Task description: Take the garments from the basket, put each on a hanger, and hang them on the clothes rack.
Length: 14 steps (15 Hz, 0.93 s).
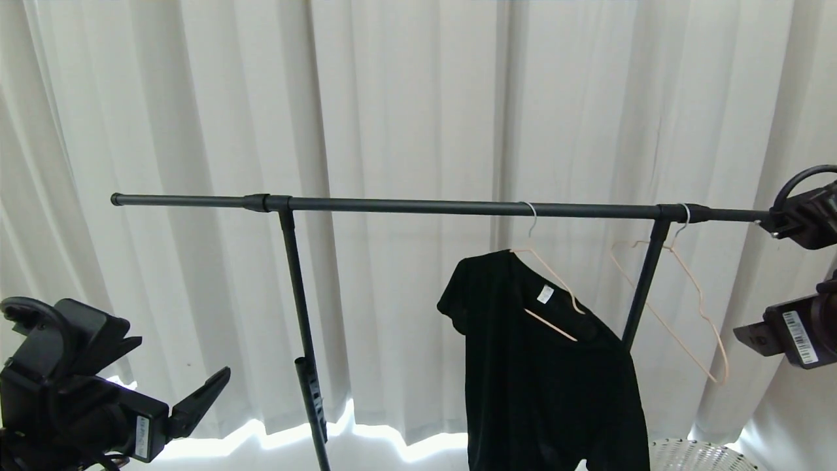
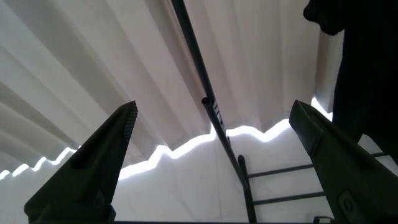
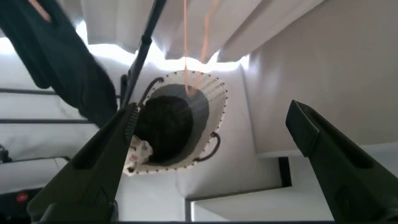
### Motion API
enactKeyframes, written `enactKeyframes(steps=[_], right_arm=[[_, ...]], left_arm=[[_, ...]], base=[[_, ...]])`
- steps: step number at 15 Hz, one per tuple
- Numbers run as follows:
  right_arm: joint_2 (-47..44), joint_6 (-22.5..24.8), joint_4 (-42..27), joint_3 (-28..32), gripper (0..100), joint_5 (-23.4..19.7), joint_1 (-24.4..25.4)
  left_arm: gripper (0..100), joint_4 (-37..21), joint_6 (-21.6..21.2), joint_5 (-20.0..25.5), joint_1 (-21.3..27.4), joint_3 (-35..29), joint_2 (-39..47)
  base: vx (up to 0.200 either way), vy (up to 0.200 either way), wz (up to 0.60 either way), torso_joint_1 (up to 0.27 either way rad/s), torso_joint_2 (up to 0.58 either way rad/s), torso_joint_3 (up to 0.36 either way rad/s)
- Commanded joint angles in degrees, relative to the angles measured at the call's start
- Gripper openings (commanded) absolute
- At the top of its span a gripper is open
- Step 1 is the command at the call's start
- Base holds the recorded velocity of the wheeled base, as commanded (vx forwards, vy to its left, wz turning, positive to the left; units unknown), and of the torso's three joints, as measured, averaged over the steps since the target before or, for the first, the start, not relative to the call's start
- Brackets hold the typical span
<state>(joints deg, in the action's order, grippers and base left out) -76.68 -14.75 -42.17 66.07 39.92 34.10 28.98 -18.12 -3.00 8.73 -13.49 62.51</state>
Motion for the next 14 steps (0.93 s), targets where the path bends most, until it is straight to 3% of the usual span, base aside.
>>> enactKeyframes(steps=[1,6,14], right_arm=[[1.7,0.2,1.6,-1.3,100,0.0,0.0],[2.0,2.6,3.2,-1.3,100,0.2,0.0],[2.9,4.7,8.1,-1.8,100,0.3,0.1]], left_arm=[[100,0.0,0.0,-0.1,-0.7,0.0,0.0],[100,0.0,0.0,-0.1,-2.5,0.0,-0.3],[100,0.0,-0.3,0.0,-2.5,0.0,-1.0]], base=[[-0.2,0.0,0.0,-0.012,-0.01,0.002],[-0.2,0.0,0.0,0.002,0.0,0.003],[0.0,0.0,0.0,0.0,0.0,0.0]])
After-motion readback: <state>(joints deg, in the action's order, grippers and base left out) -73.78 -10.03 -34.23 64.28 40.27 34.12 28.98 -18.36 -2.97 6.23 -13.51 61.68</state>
